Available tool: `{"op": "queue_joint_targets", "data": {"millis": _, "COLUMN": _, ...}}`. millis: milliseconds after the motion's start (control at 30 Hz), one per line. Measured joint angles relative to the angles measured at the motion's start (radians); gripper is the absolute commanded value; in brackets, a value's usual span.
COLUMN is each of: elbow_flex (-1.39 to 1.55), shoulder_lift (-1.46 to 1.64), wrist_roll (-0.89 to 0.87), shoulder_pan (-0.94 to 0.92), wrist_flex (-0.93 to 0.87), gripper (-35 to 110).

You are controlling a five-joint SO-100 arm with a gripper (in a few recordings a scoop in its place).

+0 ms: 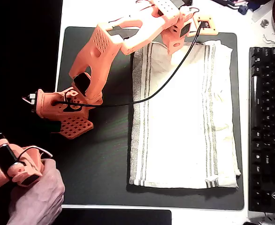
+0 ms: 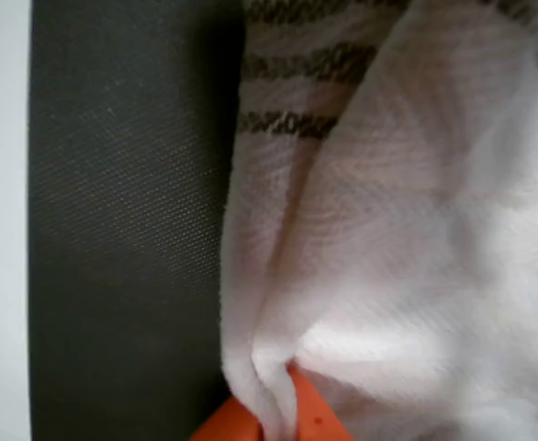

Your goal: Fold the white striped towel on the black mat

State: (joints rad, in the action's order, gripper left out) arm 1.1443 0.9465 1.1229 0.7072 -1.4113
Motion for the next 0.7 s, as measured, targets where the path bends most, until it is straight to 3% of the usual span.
{"op": "queue_joint_targets", "data": {"millis": 700, "elbow_flex": -0.067, "shoulder_lift": 0.21, "wrist_roll": 0.054, "shoulder_pan": -0.084, "wrist_flex": -0.147, "gripper": 0}}
